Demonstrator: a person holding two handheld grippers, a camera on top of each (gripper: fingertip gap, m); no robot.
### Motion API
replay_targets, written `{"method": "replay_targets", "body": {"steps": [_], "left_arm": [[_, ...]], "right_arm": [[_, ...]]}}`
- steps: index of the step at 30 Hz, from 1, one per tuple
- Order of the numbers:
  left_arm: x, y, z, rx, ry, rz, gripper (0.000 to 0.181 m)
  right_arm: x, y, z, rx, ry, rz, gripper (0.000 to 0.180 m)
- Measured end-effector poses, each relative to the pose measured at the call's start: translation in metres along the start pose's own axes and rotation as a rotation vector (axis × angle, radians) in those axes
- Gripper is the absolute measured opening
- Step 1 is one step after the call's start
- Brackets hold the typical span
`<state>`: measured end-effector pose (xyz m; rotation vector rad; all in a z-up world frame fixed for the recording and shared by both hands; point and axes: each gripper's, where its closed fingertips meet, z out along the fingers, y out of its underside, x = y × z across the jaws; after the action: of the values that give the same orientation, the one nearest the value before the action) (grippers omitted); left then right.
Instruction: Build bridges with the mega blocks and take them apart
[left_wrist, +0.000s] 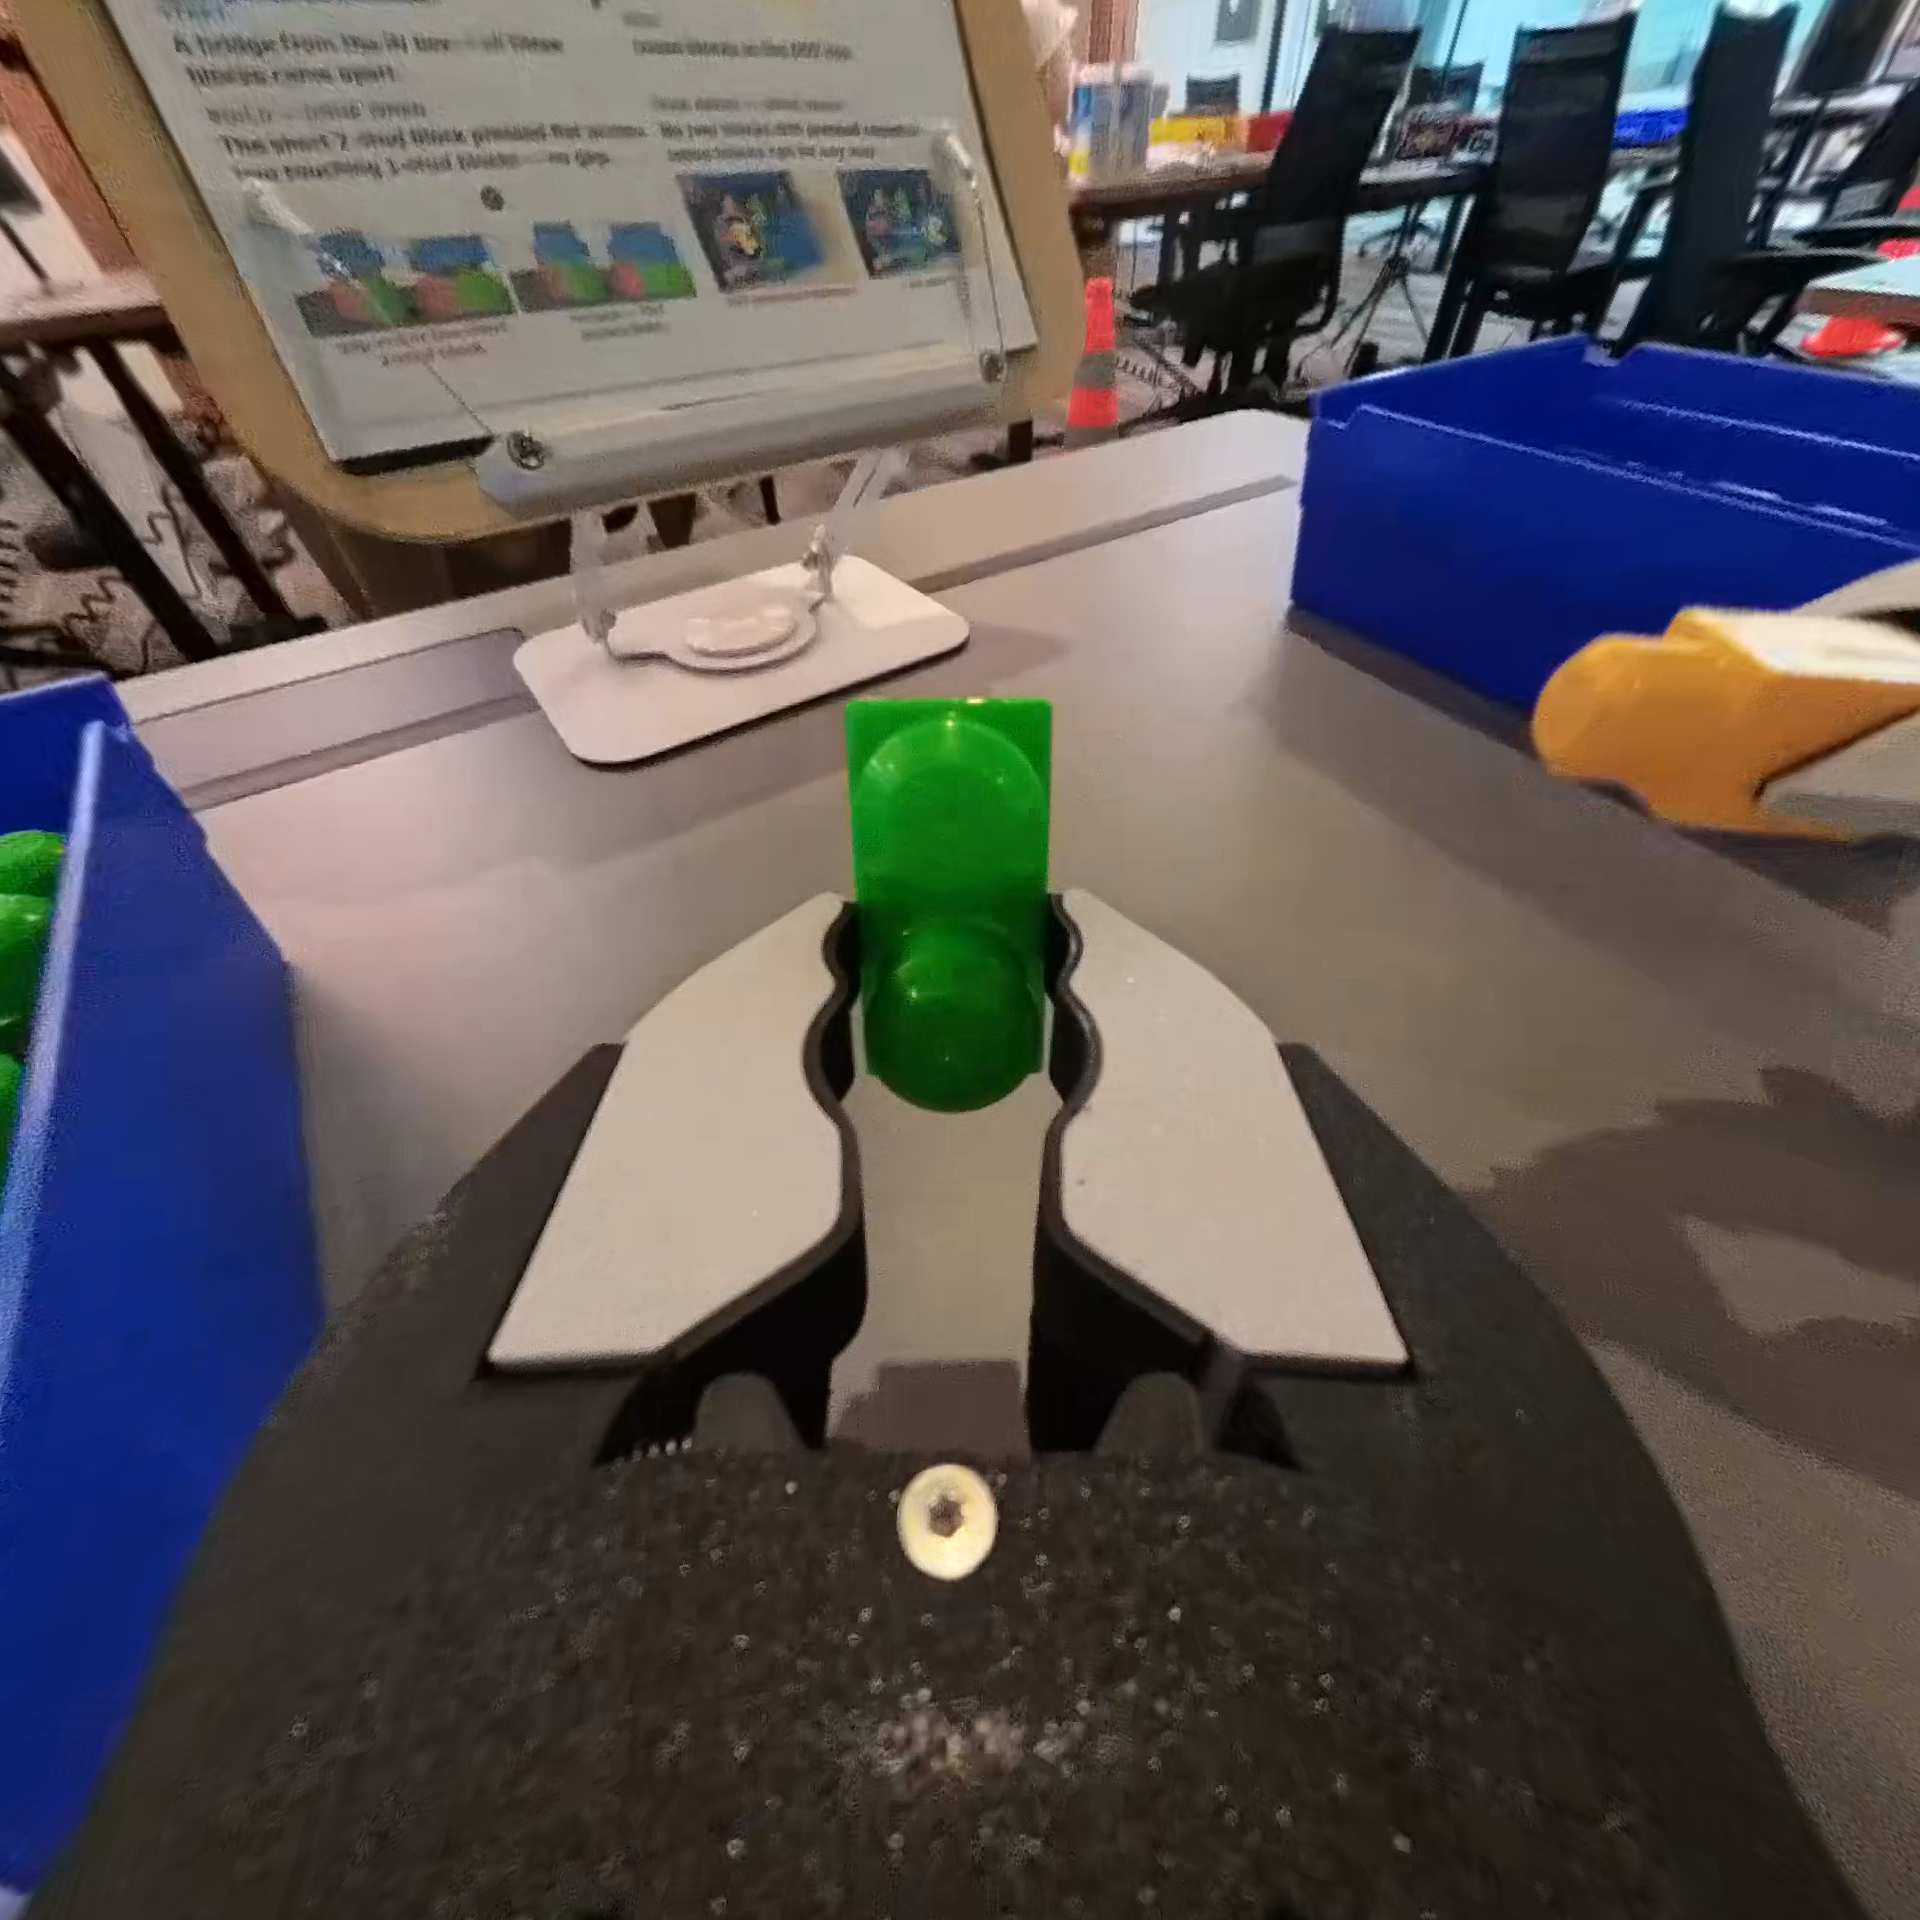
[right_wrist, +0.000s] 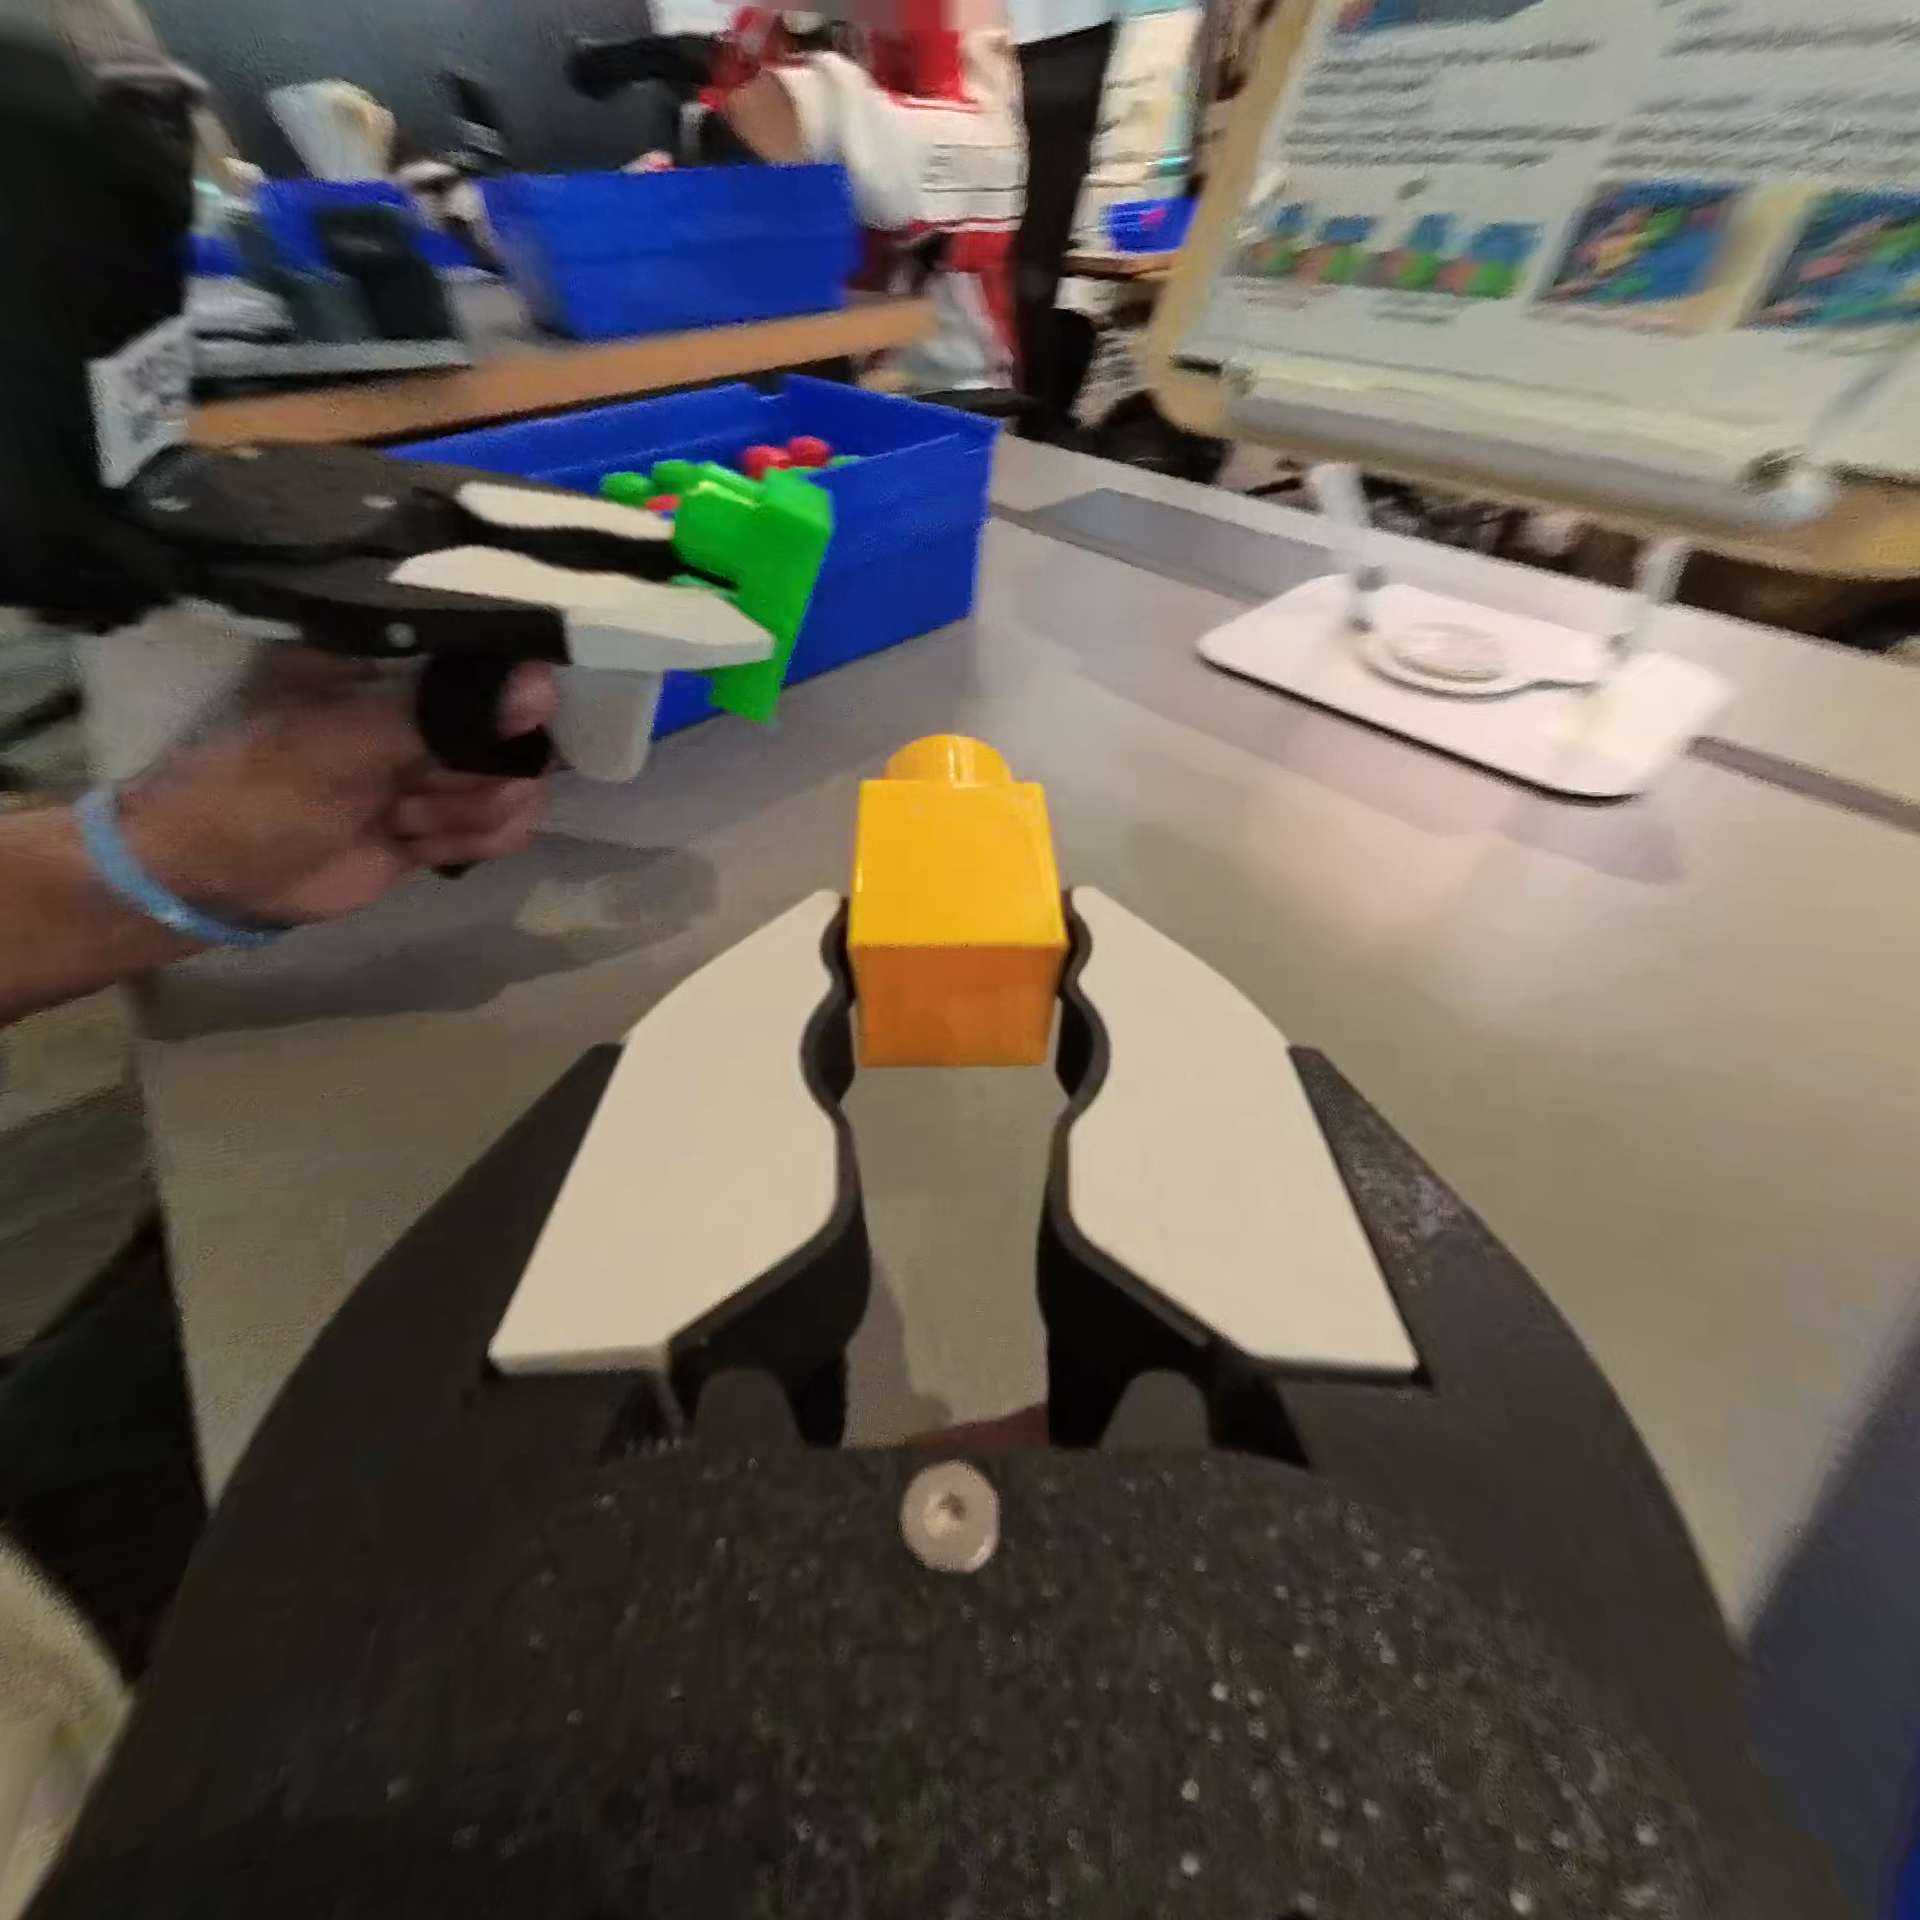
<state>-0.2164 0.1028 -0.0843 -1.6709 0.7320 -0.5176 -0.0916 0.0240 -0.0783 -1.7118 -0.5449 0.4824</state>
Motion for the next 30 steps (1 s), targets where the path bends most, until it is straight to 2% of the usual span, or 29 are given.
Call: {"method": "replay_targets", "body": {"steps": [3, 7, 8, 10, 15, 17, 24, 30], "left_arm": [[0.007, 0.009, 0.003, 0.001, 0.014, 0.051, 0.033], [0.016, 0.015, 0.007, -0.007, 0.073, -0.006, 0.033], [0.017, 0.015, 0.008, -0.008, 0.08, -0.015, 0.033], [0.017, 0.015, 0.01, -0.015, 0.084, -0.011, 0.033], [0.017, 0.014, 0.011, -0.012, 0.089, -0.005, 0.033], [0.02, 0.015, 0.011, -0.016, 0.098, 0.005, 0.033], [0.025, 0.017, 0.007, -0.018, 0.092, 0.076, 0.033], [0.025, 0.02, 0.008, -0.033, 0.127, 0.022, 0.033]], "right_arm": [[0.018, -0.023, -0.036, 0.031, 0.16, -0.076, 0.036], [0.108, -0.058, -0.118, 0.038, 0.403, -0.026, 0.036], [0.135, -0.054, -0.132, -0.03, 0.448, -0.002, 0.036], [0.184, -0.02, -0.143, -0.297, 0.5, 0.022, 0.036], [0.24, 0.054, -0.124, -0.668, 0.432, 0.132, 0.036], [0.248, 0.072, -0.114, -0.749, 0.412, 0.139, 0.037], [0.261, 0.095, -0.102, -0.82, 0.406, 0.157, 0.036], [0.258, 0.107, -0.108, -0.891, 0.386, 0.199, 0.037]]}}
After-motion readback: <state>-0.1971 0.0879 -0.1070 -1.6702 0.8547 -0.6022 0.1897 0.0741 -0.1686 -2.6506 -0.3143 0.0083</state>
